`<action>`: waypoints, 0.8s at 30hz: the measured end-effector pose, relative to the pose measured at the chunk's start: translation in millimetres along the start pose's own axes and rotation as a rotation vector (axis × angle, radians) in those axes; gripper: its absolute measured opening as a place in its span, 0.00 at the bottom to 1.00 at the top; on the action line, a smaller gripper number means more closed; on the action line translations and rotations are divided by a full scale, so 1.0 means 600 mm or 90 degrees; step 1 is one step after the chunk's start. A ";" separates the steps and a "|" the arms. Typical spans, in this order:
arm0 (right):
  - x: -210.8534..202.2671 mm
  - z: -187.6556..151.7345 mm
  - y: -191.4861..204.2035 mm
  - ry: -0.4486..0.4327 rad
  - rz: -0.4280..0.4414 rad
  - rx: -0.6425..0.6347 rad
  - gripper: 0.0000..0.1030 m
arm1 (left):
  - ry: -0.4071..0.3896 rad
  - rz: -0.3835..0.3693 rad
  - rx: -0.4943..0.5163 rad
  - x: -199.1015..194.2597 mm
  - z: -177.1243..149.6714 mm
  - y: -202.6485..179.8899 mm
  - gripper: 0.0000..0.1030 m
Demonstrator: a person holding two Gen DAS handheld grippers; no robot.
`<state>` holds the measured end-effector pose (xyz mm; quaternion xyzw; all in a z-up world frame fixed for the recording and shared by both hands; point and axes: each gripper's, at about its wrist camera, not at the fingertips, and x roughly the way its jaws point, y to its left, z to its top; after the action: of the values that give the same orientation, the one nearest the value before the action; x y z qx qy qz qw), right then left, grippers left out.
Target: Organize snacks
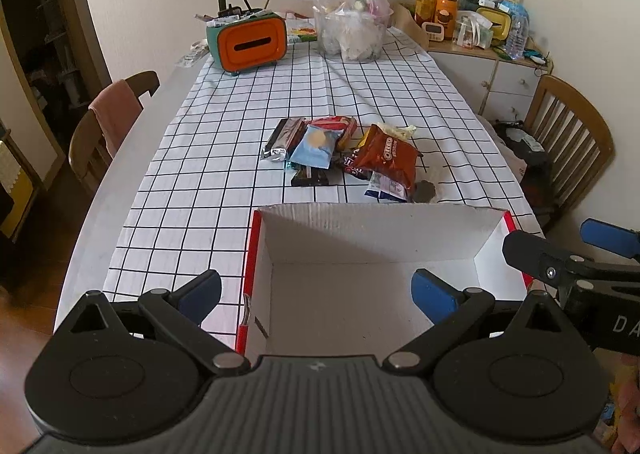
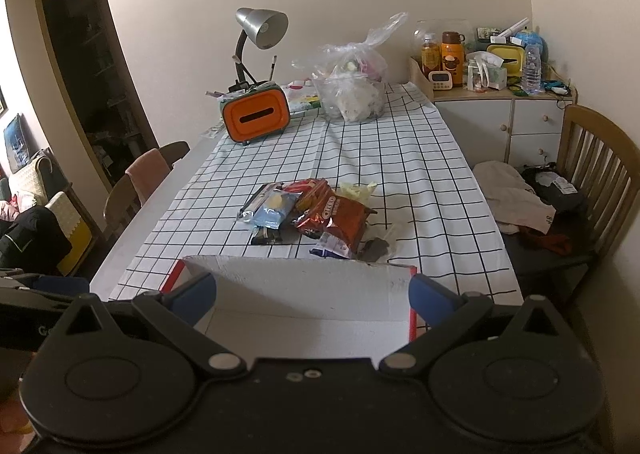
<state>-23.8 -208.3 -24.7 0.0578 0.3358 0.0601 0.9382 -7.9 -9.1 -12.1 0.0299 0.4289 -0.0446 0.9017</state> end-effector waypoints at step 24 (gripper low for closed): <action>-0.008 -0.004 -0.008 0.001 -0.001 0.003 1.00 | 0.006 0.000 0.003 0.002 -0.011 -0.013 0.99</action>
<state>-28.3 -213.9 -24.3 0.0596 0.3368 0.0588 0.9378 -12.9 -16.4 -17.3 0.0325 0.4330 -0.0456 0.8997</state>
